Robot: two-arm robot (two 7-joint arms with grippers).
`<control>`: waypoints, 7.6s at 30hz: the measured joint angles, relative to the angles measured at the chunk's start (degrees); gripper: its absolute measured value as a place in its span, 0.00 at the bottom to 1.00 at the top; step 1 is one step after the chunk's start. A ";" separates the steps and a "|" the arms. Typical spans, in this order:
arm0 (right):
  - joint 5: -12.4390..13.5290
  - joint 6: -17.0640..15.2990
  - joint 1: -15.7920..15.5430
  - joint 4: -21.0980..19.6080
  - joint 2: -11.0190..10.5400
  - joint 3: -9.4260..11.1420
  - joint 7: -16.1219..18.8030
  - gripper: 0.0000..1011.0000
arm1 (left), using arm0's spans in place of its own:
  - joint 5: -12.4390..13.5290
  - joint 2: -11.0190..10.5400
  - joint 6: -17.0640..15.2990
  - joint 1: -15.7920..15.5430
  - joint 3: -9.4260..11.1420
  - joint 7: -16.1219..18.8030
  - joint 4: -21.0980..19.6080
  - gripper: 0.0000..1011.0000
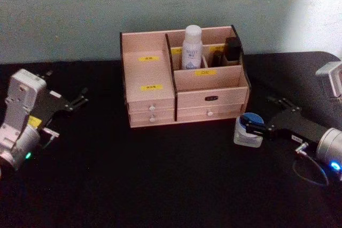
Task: Pick up the facial cleanser and watermelon frost from the table and place them into the tiered storage box.
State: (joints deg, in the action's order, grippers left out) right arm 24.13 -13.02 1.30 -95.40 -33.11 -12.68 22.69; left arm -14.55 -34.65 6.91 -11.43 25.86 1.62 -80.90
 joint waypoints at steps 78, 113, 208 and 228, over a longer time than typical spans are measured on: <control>1.35 -4.12 4.71 8.88 2.31 -4.04 -2.31 0.99 | 0.00 0.00 0.00 0.00 0.00 0.00 0.00 0.99; 1.32 -4.06 4.66 8.77 2.23 -4.04 -2.20 0.72 | 0.00 0.00 0.00 0.00 0.00 0.00 0.00 0.99; 2.89 -2.17 34.34 25.83 14.67 -22.43 8.71 0.72 | 0.00 0.00 0.00 0.00 0.00 0.00 0.00 0.99; 1.27 -0.92 38.34 34.25 19.29 -23.52 9.60 0.72 | 0.00 0.00 0.00 0.00 0.00 0.00 0.00 0.99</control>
State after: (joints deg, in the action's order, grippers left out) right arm 25.40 -13.93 39.63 -61.15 -13.82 -36.19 32.28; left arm -14.55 -34.64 6.91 -11.43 25.86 1.62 -80.90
